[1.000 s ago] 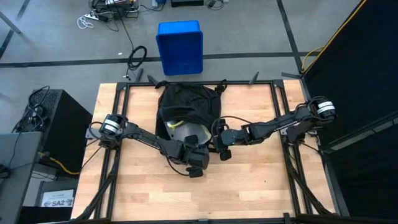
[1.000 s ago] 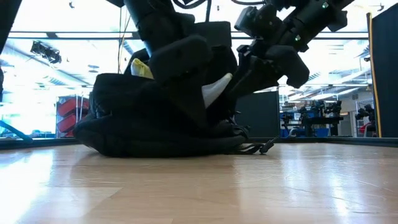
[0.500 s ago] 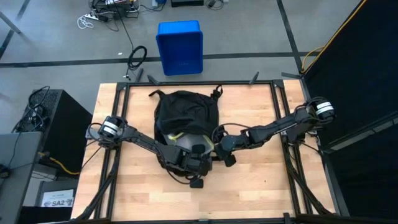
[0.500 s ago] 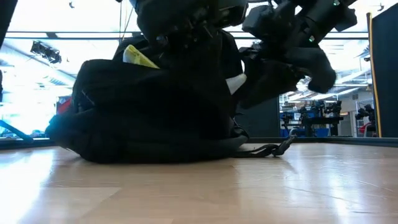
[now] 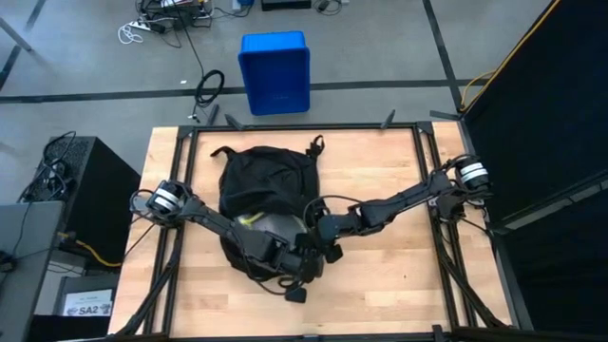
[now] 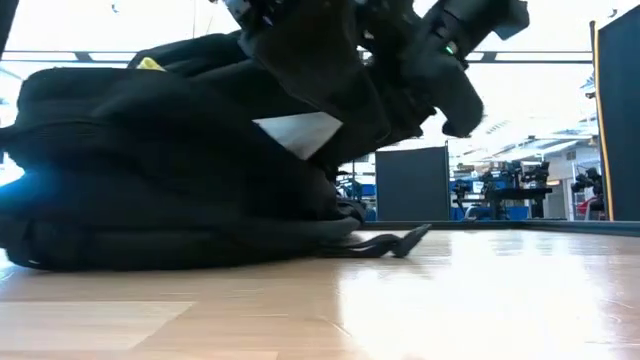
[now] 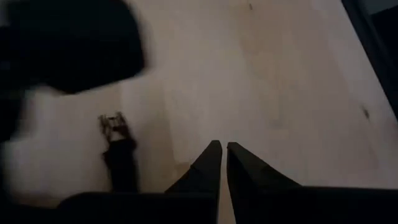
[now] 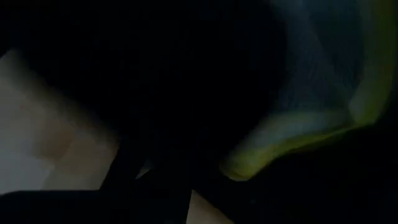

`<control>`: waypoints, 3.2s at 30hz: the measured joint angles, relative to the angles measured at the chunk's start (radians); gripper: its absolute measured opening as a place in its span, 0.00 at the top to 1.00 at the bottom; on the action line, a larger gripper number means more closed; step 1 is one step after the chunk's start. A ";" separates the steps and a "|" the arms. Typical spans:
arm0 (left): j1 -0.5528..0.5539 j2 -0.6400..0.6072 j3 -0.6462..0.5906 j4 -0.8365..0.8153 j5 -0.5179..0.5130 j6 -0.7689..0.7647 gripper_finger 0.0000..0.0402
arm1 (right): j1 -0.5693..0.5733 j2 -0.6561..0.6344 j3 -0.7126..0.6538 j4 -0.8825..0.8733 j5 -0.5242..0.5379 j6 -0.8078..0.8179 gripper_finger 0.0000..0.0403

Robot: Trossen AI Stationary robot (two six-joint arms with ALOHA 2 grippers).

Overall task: Unpack backpack
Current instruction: Close the black backpack

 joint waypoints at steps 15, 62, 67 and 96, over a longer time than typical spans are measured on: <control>-0.206 -0.199 -0.020 -0.412 -0.428 -0.372 1.00 | -0.047 -0.003 0.011 -0.028 -0.023 0.017 0.71; -0.131 -0.325 -0.523 0.101 -0.204 -0.404 0.47 | -0.048 -0.002 0.010 -0.006 -0.050 0.089 0.67; -0.123 -0.305 -0.523 0.164 -0.148 -0.300 0.71 | -0.030 -0.002 0.015 -0.007 -0.043 0.089 0.66; -0.151 -0.296 -0.525 0.376 0.009 -0.146 1.00 | 0.050 0.100 0.155 -0.070 -0.016 0.061 0.62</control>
